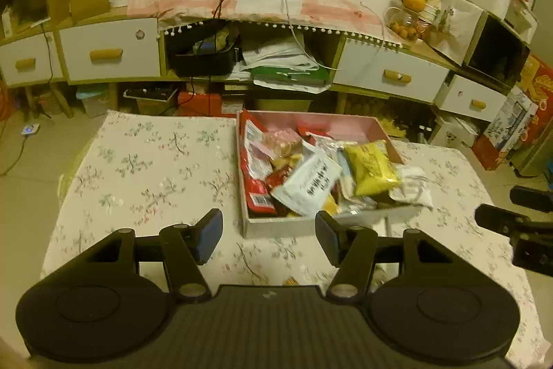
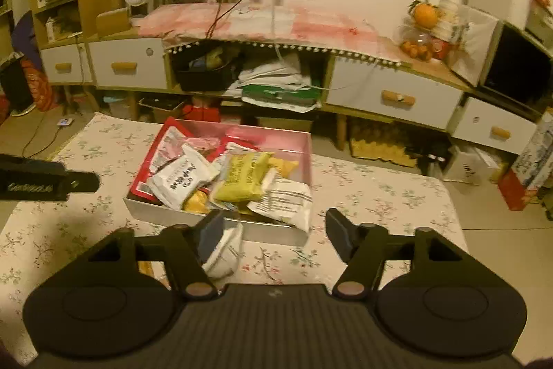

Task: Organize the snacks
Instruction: 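Move both tools back over the remaining snacks on the table, then grasp the white cookie packet with the left tool, then grasp a white crumpled packet with the right tool while the left carries the cookie packet toward the box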

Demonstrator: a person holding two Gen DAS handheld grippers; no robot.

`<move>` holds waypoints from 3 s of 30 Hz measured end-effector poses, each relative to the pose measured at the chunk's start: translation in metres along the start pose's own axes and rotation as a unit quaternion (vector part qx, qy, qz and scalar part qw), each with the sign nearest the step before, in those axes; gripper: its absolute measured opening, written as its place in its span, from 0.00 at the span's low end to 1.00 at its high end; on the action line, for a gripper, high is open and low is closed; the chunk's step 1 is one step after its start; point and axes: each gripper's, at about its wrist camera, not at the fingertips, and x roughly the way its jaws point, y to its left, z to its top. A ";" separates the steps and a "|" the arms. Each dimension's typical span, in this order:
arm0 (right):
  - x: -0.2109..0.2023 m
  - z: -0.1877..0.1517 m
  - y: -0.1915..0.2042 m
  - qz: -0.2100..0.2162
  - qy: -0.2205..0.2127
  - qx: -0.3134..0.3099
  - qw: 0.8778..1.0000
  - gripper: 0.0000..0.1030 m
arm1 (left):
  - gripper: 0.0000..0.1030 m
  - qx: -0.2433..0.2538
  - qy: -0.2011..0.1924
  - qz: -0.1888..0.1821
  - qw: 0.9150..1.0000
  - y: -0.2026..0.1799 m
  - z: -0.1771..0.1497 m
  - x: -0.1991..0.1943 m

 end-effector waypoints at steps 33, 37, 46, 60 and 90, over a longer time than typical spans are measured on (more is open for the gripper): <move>0.012 -0.034 0.009 -0.050 0.046 -0.076 0.995 0.94 | 0.94 0.085 0.118 -0.067 0.987 -0.043 -0.104 -0.003; 0.013 -0.034 0.009 -0.051 0.048 -0.080 0.994 0.95 | 0.94 0.128 0.150 -0.065 0.978 -0.060 -0.131 0.006; 0.014 -0.034 0.011 -0.043 0.048 -0.083 0.995 0.95 | 0.43 0.173 0.180 -0.065 0.966 -0.069 -0.151 0.017; 0.018 -0.034 0.012 -0.041 0.045 -0.079 0.995 0.94 | 0.43 0.103 0.129 -0.068 0.984 -0.051 -0.120 0.001; 0.094 -0.033 -0.010 0.208 0.121 0.169 0.956 0.71 | 0.43 -0.086 0.033 -0.016 0.996 0.038 -0.030 -0.017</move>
